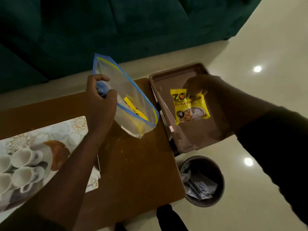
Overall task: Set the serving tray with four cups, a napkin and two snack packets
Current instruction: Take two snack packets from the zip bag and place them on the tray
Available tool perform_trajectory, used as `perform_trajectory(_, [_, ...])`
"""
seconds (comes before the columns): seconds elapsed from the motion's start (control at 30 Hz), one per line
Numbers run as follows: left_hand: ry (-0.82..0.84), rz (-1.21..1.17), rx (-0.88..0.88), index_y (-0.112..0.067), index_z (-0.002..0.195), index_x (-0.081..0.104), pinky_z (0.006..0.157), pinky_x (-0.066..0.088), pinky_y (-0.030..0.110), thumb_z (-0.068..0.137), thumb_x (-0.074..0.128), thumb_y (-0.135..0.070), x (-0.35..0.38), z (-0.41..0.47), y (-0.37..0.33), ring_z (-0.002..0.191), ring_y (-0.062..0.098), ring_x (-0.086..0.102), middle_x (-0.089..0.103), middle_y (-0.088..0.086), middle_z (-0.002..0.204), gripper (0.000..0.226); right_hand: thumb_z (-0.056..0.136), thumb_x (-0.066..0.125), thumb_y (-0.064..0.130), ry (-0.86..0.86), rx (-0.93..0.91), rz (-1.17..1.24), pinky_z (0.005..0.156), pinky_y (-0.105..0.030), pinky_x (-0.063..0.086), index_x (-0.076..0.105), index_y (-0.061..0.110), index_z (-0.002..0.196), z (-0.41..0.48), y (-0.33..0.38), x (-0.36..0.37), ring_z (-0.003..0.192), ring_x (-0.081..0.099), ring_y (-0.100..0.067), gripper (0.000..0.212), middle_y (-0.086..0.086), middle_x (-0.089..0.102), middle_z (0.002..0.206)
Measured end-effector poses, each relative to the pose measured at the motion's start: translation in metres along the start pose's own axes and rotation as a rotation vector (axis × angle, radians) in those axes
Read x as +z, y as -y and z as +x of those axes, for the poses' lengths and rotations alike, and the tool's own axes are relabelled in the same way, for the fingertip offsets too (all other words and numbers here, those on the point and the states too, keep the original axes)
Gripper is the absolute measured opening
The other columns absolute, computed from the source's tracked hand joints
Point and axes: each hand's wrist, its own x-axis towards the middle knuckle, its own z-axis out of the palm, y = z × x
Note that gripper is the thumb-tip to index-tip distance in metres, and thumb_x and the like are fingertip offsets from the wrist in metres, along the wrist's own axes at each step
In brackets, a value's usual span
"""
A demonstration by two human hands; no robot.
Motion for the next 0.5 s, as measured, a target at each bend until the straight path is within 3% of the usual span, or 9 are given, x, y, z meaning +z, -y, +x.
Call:
perform_trajectory(0.07, [0.025, 0.017, 0.03, -0.024, 0.1, 0.052, 0.057, 0.046, 0.028, 0.071, 0.053, -0.016, 0.005, -0.002, 0.001, 0.058, 0.0, 0.052, 0.056, -0.028, 0.075, 0.029, 0.089, 0.058, 0.008, 0.048, 0.009, 0.012, 0.045, -0.019, 0.042, 0.058, 0.005, 0.128, 0.015, -0.005, 0.03, 0.106, 0.056, -0.03, 0.04, -0.019, 0.057, 0.132])
perform_trajectory(0.13, [0.035, 0.017, 0.029, -0.025, 0.099, 0.052, 0.059, 0.049, 0.037, 0.071, 0.053, -0.018, 0.008, -0.004, 0.001, 0.059, 0.006, 0.051, 0.055, -0.026, 0.071, 0.029, 0.09, 0.057, 0.008, 0.079, 0.015, 0.047, 0.052, -0.021, 0.04, 0.057, 0.004, 0.129, 0.027, -0.01, 0.051, 0.116, 0.055, -0.034, 0.039, -0.019, 0.056, 0.134])
perform_trajectory(0.2, [0.049, 0.022, 0.015, -0.026, 0.099, 0.052, 0.061, 0.05, 0.044, 0.07, 0.053, -0.02, 0.013, -0.007, 0.003, 0.061, 0.011, 0.051, 0.056, -0.024, 0.071, 0.03, 0.094, 0.05, 0.01, 0.08, -0.003, 0.044, 0.061, -0.021, 0.049, 0.054, 0.003, 0.132, 0.036, -0.016, 0.066, 0.112, 0.057, -0.031, 0.039, -0.019, 0.055, 0.135])
perform_trajectory(0.27, [0.057, 0.02, 0.005, -0.026, 0.099, 0.051, 0.062, 0.05, 0.04, 0.07, 0.053, -0.021, 0.017, -0.01, 0.003, 0.062, 0.008, 0.052, 0.057, -0.027, 0.074, 0.03, 0.093, 0.051, 0.013, -0.012, -0.045, 0.042, 0.086, -0.028, 0.049, 0.05, 0.008, 0.136, 0.046, -0.024, 0.081, 0.119, 0.055, -0.032, 0.044, -0.016, 0.052, 0.139])
perform_trajectory(0.3, [0.059, 0.014, 0.007, -0.026, 0.099, 0.052, 0.061, 0.049, 0.035, 0.069, 0.052, -0.021, 0.019, -0.012, 0.002, 0.062, 0.005, 0.052, 0.057, -0.027, 0.075, 0.03, 0.09, 0.054, 0.012, -0.066, -0.054, 0.046, 0.089, -0.033, 0.047, 0.049, 0.011, 0.137, 0.051, -0.029, 0.09, 0.122, 0.053, -0.033, 0.047, -0.016, 0.051, 0.139])
perform_trajectory(0.4, [0.057, 0.027, 0.018, -0.026, 0.1, 0.053, 0.057, 0.045, 0.026, 0.068, 0.051, -0.023, 0.025, -0.012, 0.0, 0.06, 0.002, 0.053, 0.056, -0.023, 0.079, 0.031, 0.08, 0.058, 0.003, -0.233, -0.07, 0.203, 0.08, -0.031, 0.044, 0.046, 0.015, 0.135, 0.06, -0.045, 0.108, 0.116, 0.055, -0.035, 0.058, -0.018, 0.051, 0.134])
perform_trajectory(0.5, [0.059, 0.044, -0.024, -0.036, 0.099, 0.053, 0.057, 0.054, 0.038, 0.068, 0.052, -0.029, 0.03, -0.006, -0.004, 0.06, 0.007, 0.055, 0.058, -0.022, 0.077, 0.033, 0.076, 0.06, -0.001, -0.353, -0.142, 0.298, 0.087, -0.034, 0.048, 0.05, 0.012, 0.132, 0.061, -0.055, 0.107, 0.11, 0.057, -0.031, 0.058, -0.017, 0.056, 0.129])
